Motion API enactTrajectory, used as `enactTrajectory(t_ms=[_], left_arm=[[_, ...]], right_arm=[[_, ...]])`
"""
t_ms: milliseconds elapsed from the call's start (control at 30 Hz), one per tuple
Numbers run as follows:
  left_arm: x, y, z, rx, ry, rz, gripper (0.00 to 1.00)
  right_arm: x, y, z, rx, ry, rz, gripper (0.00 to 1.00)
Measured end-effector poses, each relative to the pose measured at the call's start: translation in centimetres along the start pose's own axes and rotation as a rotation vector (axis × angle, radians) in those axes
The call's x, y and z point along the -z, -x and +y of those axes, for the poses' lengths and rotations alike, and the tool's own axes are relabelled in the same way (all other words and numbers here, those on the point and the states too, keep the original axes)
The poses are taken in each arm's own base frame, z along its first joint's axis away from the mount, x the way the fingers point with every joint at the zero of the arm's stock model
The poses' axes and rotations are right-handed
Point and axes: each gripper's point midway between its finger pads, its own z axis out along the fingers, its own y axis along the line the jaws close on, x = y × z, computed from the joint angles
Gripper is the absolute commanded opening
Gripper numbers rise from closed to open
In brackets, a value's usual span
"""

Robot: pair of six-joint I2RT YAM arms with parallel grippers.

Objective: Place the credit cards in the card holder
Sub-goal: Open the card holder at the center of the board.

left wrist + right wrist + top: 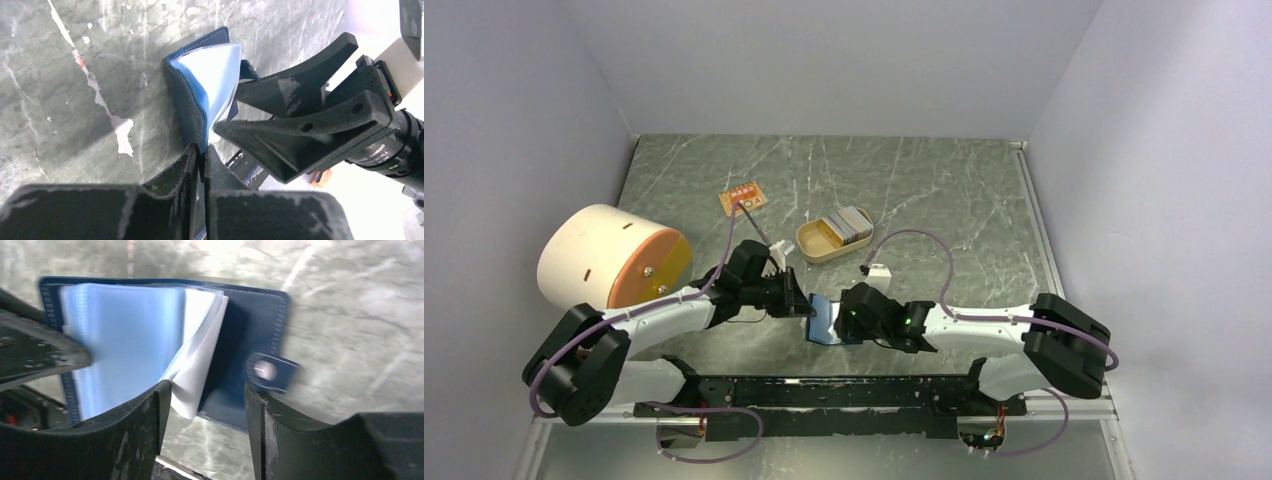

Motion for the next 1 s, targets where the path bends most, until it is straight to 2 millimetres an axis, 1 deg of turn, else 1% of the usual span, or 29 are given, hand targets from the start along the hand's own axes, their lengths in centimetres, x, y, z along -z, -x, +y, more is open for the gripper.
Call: enactTrajectory(t_ms=[67, 233, 333, 400, 433, 467, 500, 567, 633, 667, 733, 800, 867, 900, 1000], left_arm=[[0.0, -0.1, 0.3, 0.000, 0.012, 0.004, 0.15], [0.1, -0.2, 0.5, -0.006, 0.025, 0.009, 0.21], [0.1, -0.2, 0.5, -0.009, 0.027, 0.009, 0.26], [0.1, -0.1, 0.5, -0.013, 0.027, 0.009, 0.31], [0.1, -0.1, 0.5, -0.013, 0.029, 0.008, 0.32], [0.1, -0.1, 0.6, -0.013, 0.031, 0.008, 0.32], [0.1, -0.1, 0.6, -0.013, 0.033, 0.007, 0.30], [0.1, -0.1, 0.7, -0.014, 0.037, 0.006, 0.22], [0.1, -0.1, 0.8, -0.017, 0.040, 0.004, 0.21], [0.1, -0.1, 0.8, -0.020, 0.041, 0.004, 0.20], [0.1, -0.1, 0.9, -0.021, 0.043, 0.004, 0.19], [0.1, -0.1, 0.9, -0.021, 0.043, 0.003, 0.17], [0.1, -0.1, 0.9, -0.021, 0.043, 0.003, 0.13], [0.1, -0.1, 0.9, -0.021, 0.043, 0.003, 0.10], [0.1, -0.1, 0.9, -0.021, 0.044, 0.003, 0.09]], right_arm=[[0.3, -0.2, -1.4, 0.011, -0.058, 0.004, 0.58], [1.0, -0.2, -3.6, 0.036, -0.149, -0.002, 0.58], [1.2, -0.3, -4.5, 0.047, -0.184, 0.000, 0.57], [1.3, -0.4, -4.8, 0.051, -0.196, 0.002, 0.57], [1.3, -0.4, -4.9, 0.053, -0.201, 0.003, 0.57], [1.4, -0.5, -5.0, 0.055, -0.205, 0.005, 0.57], [1.4, -0.5, -5.2, 0.057, -0.210, 0.007, 0.56], [1.5, -0.5, -5.3, 0.063, -0.218, 0.013, 0.56], [1.8, -0.2, -4.9, 0.067, -0.216, 0.013, 0.55], [2.0, 0.1, -4.4, 0.064, -0.203, 0.008, 0.55], [2.6, 1.1, -2.9, 0.052, -0.153, -0.013, 0.54], [3.5, 2.5, -0.6, 0.024, -0.066, -0.046, 0.55], [4.1, 3.5, 1.5, 0.000, 0.015, -0.072, 0.58], [4.2, 3.8, 2.2, -0.007, 0.040, -0.078, 0.59], [3.6, 4.0, 3.5, -0.012, 0.065, -0.072, 0.61]])
